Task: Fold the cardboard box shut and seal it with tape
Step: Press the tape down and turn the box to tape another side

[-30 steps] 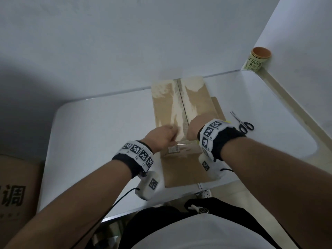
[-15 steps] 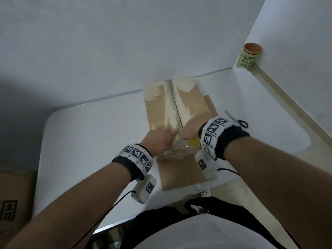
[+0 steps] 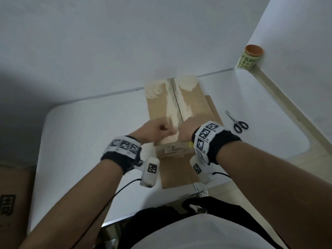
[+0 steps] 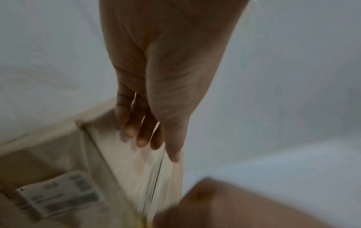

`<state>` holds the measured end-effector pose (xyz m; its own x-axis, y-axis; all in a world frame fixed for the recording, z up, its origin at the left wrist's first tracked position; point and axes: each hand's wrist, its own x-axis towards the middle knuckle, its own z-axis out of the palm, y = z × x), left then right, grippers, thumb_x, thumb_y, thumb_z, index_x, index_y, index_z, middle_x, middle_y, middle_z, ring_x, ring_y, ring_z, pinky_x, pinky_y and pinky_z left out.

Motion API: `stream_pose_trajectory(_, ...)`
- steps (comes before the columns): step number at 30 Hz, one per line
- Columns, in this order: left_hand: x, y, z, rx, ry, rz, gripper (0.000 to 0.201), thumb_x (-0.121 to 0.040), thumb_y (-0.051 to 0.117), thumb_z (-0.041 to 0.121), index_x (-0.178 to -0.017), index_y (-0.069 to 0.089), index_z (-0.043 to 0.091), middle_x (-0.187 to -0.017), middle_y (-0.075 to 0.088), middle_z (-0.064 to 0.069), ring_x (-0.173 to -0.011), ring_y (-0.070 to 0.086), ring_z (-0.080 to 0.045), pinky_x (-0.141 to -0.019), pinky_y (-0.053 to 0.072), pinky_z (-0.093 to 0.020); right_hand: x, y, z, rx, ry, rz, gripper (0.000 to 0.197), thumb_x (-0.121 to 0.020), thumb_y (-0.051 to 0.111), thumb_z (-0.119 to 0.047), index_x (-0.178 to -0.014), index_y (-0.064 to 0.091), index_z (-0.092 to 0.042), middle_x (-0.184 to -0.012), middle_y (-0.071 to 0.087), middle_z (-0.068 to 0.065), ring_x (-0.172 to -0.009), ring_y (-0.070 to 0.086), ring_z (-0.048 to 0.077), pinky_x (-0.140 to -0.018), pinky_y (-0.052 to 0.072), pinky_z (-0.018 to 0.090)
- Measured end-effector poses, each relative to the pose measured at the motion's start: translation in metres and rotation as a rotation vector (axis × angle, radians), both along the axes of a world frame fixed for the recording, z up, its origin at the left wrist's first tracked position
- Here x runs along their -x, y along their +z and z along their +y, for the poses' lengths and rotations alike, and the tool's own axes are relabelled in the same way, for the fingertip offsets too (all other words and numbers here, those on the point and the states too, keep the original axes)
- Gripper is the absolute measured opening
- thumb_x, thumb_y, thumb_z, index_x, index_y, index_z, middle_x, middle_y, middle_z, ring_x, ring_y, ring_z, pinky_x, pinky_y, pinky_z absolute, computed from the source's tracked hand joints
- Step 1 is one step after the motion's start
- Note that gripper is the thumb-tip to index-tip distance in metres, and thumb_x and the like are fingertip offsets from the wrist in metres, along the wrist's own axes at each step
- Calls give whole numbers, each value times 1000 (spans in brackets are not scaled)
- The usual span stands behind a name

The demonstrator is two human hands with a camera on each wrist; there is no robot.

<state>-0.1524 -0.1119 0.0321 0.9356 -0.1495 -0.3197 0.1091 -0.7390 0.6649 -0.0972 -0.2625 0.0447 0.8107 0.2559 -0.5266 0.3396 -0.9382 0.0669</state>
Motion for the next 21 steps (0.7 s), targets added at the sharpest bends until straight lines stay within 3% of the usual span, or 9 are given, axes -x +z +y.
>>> stream_pose_trajectory(3,20,-13,45,336,364,16,39,-88,63,45,-97,62,7,-94,65,5,-85,57,-7,-80,46,-24,-11,-9,0,32,-4,88,30,-79,54,-39,-60,36,-25,-61,35,-3,-59,41,19,-63,43,33)
stream_pose_trajectory(5,42,-32,61,406,451,149,46,-87,59,54,-110,61,13,-110,64,7,-103,58,-11,-94,44,-33,-22,-21,2,42,-14,146,24,-74,60,-39,-63,48,-21,-60,44,-2,-56,47,20,-63,48,29)
stream_pose_trajectory(7,60,-51,65,535,447,308,51,-90,51,57,-121,58,18,-120,65,6,-114,59,-13,-101,44,-35,-22,-17,6,97,-26,145,27,-62,64,-46,-73,54,-23,-63,47,-2,-65,53,22,-71,53,36)
stream_pose_trajectory(9,73,-57,60,674,438,390,46,-91,51,53,-121,61,20,-118,69,4,-112,63,-12,-99,45,-32,-13,-6,5,46,-12,90,25,-68,57,-47,-79,50,-25,-65,38,-5,-77,48,23,-75,50,38)
stream_pose_trajectory(12,81,-57,58,782,534,356,37,-78,68,42,-102,72,16,-104,73,-2,-98,65,-14,-94,48,-28,-3,7,4,3,-44,71,22,-73,53,-45,-82,49,-25,-65,34,-6,-79,45,23,-74,45,38)
stream_pose_trajectory(15,81,-59,62,825,618,319,17,-82,72,23,-95,68,13,-92,72,-3,-79,58,-12,-82,48,-24,-30,-26,10,65,-114,204,22,-70,67,-41,-63,57,-22,-63,53,-4,-57,52,16,-72,49,35)
stream_pose_trajectory(17,82,-63,65,836,668,303,10,-88,67,12,-97,66,11,-90,72,-3,-74,57,-11,-73,48,-21,-41,-38,9,137,-89,234,19,-62,74,-41,-57,64,-24,-60,63,-4,-49,56,13,-74,54,44)
stream_pose_trajectory(19,85,-64,65,847,700,292,8,-90,64,9,-98,66,7,-90,71,-5,-68,55,-9,-66,48,-17,-37,-33,8,155,-80,229,19,-64,72,-41,-60,64,-24,-56,59,-5,-52,58,12,-68,54,33)
stream_pose_trajectory(21,87,-66,61,877,728,294,8,-91,63,9,-98,64,5,-93,71,-7,-60,55,-6,-59,49,-14,-36,-32,8,138,-69,238,21,-68,71,-38,-60,62,-22,-58,57,-4,-46,58,9,-53,51,21)
